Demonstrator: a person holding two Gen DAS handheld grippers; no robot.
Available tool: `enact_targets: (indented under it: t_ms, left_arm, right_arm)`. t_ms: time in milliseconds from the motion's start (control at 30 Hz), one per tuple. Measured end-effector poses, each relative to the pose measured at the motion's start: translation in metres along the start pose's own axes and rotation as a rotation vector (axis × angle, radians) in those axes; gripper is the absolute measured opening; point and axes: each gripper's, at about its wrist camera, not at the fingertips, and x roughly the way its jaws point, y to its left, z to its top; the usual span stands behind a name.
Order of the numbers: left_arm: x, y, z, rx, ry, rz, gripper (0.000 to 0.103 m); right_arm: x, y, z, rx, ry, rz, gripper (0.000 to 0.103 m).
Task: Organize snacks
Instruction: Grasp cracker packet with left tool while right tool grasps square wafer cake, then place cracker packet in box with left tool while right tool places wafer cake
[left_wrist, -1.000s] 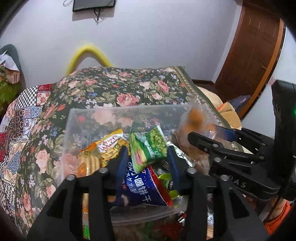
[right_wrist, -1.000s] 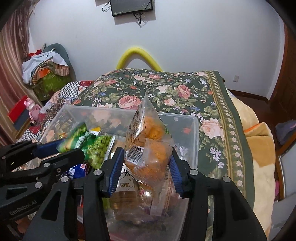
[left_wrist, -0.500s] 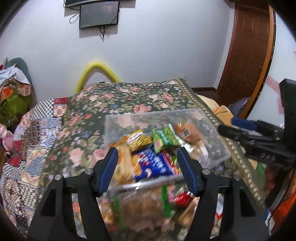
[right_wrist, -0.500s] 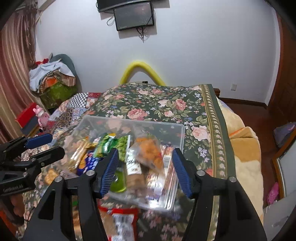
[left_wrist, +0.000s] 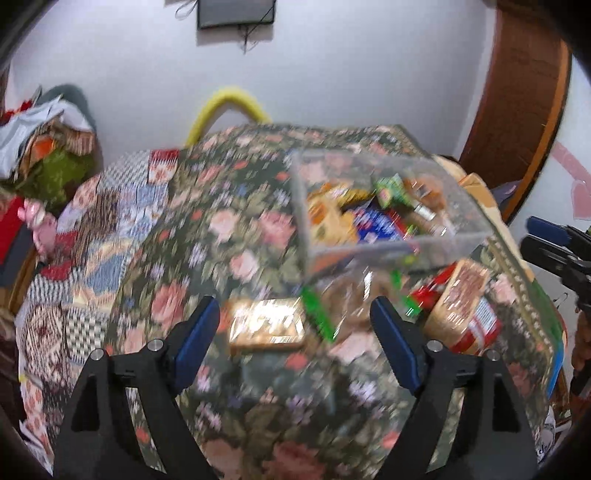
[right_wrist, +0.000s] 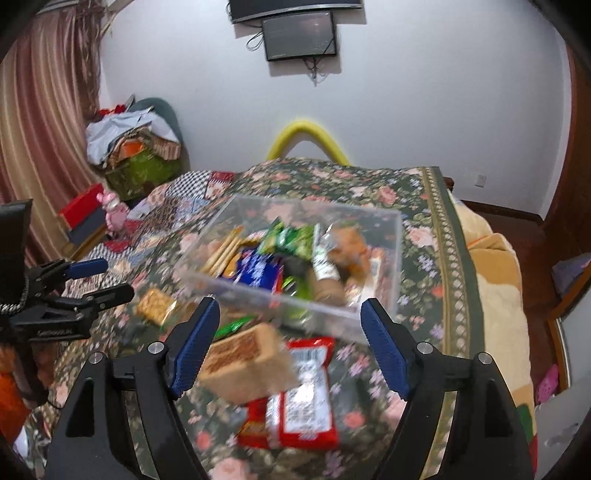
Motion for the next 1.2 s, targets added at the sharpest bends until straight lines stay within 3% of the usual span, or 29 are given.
enact_targets:
  t_ms: [67, 200, 433, 533, 833, 967, 1133, 1200]
  left_arm:
    - [0.007, 0.008, -0.009, -0.009, 0.032, 0.005, 0.085]
    - [0.022, 0.019, -0.022, -0.016, 0.074, 0.017, 0.092]
    - [0.056, 0.031, -0.032, -0.055, 0.132, -0.046, 0.092]
    - [0.069, 0.032, -0.031, -0.055, 0.138, -0.027, 0.092]
    - [0.102, 0.037, -0.023, -0.071, 0.152, -0.011, 0.092]
    - [0.109, 0.035, -0.021, -0.053, 0.13, -0.015, 0.095]
    - [0.113, 0.035, -0.023, -0.037, 0.116, -0.013, 0.094]
    - [0.111, 0.033, -0.024, -0.023, 0.11, -0.019, 0.079]
  right_arm:
    - [0.004, 0.007, -0.007, 0.012, 0.014, 0.019, 0.083]
    - [0.015, 0.016, -0.017, 0.018, 0.049, 0.039, 0.085]
    - [0.038, 0.026, -0.035, 0.039, 0.134, 0.058, 0.093]
    - [0.046, 0.028, -0.039, 0.05, 0.161, 0.077, 0.097]
    - [0.068, 0.034, -0.052, 0.061, 0.229, 0.087, 0.097]
    - [0.068, 0.037, -0.052, 0.031, 0.218, 0.063, 0.097]
    - [0.066, 0.036, -0.05, 0.025, 0.197, 0.062, 0.088]
    - [0.066, 0.035, -0.05, 0.026, 0.19, 0.057, 0.087]
